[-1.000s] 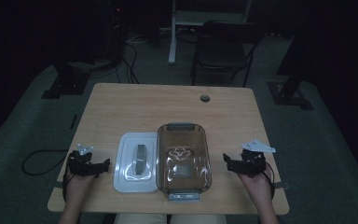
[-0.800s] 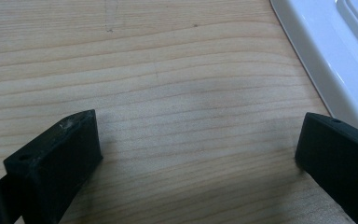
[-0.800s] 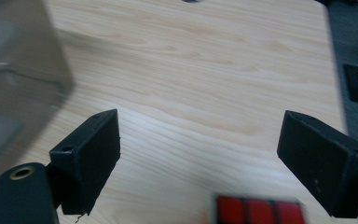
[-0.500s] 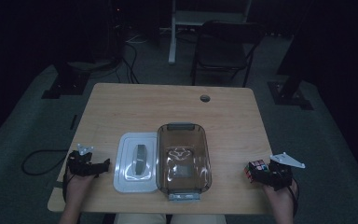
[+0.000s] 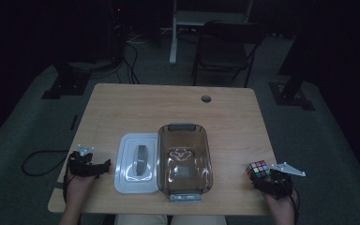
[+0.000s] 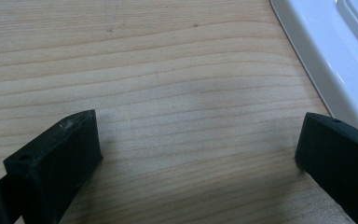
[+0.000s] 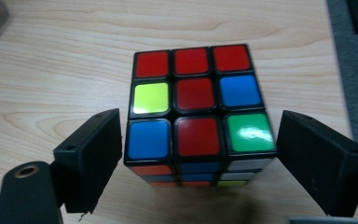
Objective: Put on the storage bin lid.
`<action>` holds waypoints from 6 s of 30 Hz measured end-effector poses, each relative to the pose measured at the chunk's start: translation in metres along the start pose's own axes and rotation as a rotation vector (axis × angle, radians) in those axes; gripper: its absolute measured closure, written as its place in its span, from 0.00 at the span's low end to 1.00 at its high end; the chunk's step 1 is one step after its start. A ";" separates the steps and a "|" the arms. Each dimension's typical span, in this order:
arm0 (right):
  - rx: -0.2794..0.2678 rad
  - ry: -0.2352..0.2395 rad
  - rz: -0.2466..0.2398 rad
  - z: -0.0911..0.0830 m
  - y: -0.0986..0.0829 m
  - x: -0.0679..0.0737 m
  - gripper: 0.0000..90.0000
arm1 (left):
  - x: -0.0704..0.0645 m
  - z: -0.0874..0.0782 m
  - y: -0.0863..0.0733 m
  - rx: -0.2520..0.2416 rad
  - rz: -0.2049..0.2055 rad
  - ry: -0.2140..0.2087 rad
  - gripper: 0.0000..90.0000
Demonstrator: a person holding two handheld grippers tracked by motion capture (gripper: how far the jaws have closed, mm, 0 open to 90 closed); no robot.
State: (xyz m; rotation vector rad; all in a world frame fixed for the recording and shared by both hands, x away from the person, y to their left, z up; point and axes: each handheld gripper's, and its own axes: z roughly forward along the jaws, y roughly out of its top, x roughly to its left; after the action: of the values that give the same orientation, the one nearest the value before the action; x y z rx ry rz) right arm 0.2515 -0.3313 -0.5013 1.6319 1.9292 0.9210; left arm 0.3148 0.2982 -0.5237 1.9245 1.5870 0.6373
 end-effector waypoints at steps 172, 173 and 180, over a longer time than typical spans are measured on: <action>0.631 0.490 -1.204 0.054 0.110 0.276 0.37 | 0.000 0.000 0.000 -0.001 0.009 -0.009 0.01; 0.628 0.499 -1.197 0.054 0.111 0.276 0.36 | 0.000 0.000 0.000 -0.001 0.010 -0.009 0.01; 0.599 0.502 -1.168 0.052 0.113 0.274 0.33 | 0.000 0.000 0.000 -0.001 0.010 -0.009 0.01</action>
State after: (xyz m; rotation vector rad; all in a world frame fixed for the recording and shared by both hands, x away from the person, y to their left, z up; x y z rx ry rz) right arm 0.3105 -0.0442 -0.4315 0.1874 3.0742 0.2414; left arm 0.3147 0.2978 -0.5239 1.9337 1.5721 0.6323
